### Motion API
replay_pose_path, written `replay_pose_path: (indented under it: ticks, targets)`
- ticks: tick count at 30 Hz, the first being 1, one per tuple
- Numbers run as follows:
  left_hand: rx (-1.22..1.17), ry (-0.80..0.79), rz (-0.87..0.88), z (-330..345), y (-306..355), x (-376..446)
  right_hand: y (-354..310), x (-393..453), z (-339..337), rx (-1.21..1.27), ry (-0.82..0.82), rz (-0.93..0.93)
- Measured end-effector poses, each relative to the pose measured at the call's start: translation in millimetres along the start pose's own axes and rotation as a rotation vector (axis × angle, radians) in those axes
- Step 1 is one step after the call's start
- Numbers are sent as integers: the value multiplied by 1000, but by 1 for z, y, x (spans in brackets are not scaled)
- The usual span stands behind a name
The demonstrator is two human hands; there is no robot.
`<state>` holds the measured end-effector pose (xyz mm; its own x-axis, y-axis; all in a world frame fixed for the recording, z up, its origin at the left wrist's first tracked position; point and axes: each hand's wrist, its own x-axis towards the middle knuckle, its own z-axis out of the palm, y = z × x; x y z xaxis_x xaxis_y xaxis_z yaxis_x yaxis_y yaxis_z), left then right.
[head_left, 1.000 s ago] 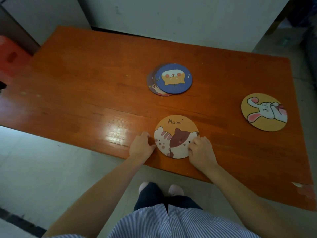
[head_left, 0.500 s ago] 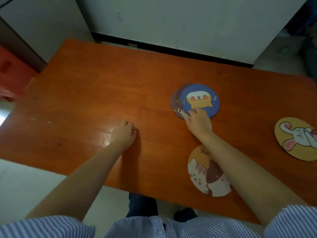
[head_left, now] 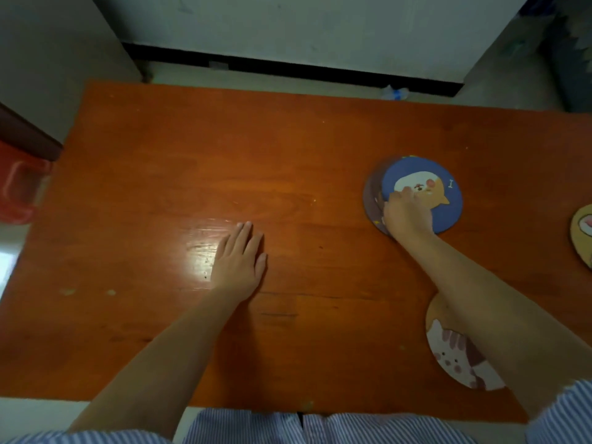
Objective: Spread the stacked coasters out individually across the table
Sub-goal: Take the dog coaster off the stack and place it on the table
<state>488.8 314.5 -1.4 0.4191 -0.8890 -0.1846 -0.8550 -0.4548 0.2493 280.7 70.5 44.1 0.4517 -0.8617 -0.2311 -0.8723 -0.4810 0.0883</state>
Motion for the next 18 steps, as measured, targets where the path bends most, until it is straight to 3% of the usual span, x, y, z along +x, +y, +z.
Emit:
replay_pose_path:
  ticks: [4,7,12,14,18]
  targets:
    - [10,36,4,3,0,1,-6,5,-5,-81,-51,-1]
    - [1,50,-4,2,1,0,-10,6,-8,1,-48,54]
    - [-17,37,-16,1,1,0,-2,-9,-31,458,149,247]
    - [-80,31,-51,-1,3,-2,-7,-29,-43,525,297,134]
    - [-427,116,-188,-18,8,-23,-40,-97,-44,605,547,-375]
